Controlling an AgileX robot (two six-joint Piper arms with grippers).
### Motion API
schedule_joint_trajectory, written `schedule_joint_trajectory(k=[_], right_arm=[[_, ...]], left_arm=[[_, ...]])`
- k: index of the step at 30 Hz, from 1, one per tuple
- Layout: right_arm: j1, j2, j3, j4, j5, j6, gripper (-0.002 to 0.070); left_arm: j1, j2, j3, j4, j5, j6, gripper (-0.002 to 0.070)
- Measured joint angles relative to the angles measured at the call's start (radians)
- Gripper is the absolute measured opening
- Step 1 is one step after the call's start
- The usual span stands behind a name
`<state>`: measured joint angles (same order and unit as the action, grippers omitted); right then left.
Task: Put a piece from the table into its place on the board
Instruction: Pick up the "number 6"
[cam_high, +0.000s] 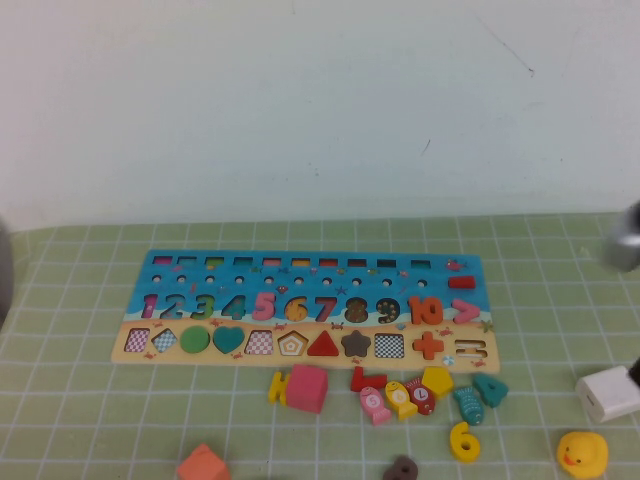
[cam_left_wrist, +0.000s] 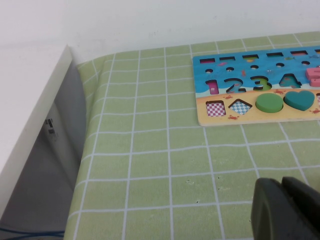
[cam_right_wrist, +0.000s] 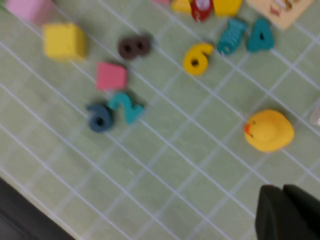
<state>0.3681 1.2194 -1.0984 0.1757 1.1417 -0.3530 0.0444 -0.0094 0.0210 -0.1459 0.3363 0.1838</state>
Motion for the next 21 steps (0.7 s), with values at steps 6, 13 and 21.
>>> schedule_joint_trajectory(k=[6,13,21], right_arm=[[0.214,0.221,-0.045,-0.231,-0.009,0.201,0.0],[0.25,0.419,-0.045,-0.176,-0.073,0.237,0.0],[0.25,0.572,-0.045,-0.132,-0.222,0.337,0.0125]], left_arm=[[0.0,0.0,0.0,0.0,0.0,0.0,-0.0001],[0.0,0.0,0.0,0.0,0.0,0.0,-0.0001],[0.0,0.0,0.0,0.0,0.0,0.0,-0.0001]])
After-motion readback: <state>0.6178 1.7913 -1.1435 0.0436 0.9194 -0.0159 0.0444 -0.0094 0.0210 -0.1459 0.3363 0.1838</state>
